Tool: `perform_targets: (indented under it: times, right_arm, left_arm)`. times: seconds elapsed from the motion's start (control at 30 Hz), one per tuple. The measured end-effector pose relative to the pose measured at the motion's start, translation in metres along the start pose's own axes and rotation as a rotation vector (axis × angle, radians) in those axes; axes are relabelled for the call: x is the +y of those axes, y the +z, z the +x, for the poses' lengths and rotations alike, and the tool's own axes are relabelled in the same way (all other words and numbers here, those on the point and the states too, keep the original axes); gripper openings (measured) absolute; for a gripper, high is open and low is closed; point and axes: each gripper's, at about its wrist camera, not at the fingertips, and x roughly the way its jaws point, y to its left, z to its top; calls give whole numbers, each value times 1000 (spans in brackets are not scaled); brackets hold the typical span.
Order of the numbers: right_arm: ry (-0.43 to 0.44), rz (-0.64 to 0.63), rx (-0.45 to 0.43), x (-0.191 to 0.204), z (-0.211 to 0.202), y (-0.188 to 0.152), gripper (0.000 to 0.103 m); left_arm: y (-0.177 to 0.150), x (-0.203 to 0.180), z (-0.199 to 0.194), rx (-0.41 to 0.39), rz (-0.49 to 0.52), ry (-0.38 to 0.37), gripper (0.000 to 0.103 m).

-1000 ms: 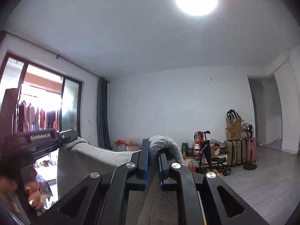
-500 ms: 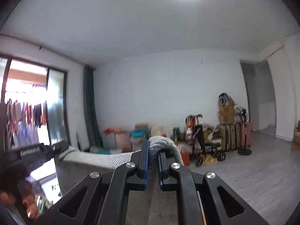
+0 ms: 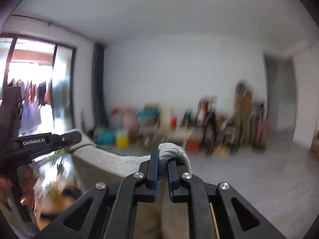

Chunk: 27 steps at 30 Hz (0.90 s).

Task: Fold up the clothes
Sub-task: 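Hold the sweater hem high with both grippers and shake it out, then lower the sweater onto the table and open both grippers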

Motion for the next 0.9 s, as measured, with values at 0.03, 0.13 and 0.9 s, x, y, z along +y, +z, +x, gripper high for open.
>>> perform_targets:
  times: [0.03,0.13,0.9]
  right_arm:
    - [26,17,65,-5,3,-33,9]
    - [109,81,239,-19,6,-128,9]
    - [186,173,752,-127,-76,-369,46]
  left_arm:
    - [-35,10,9,68,-18,0,11]
    - [-123,40,28,240,-115,-11,11]
    - [-264,105,-61,491,-169,181,68]
